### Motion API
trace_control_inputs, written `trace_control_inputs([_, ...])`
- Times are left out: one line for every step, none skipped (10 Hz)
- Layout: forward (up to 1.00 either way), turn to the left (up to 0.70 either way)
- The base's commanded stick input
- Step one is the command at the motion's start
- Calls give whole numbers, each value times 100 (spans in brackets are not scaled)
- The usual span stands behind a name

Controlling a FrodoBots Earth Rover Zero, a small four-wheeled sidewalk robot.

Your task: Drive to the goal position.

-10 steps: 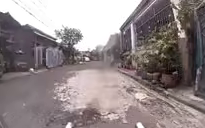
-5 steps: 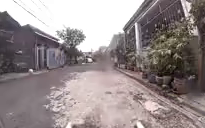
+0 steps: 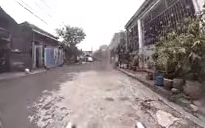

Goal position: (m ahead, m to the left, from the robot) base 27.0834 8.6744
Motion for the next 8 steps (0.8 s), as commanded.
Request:
trace_control_inputs([70, 1])
trace_control_inputs([70, 0])
trace_control_inputs([70, 0])
trace_control_inputs([70, 1])
trace_control_inputs([70, 0])
trace_control_inputs([70, 0])
trace_control_inputs([70, 1])
trace_control_inputs([70, 1])
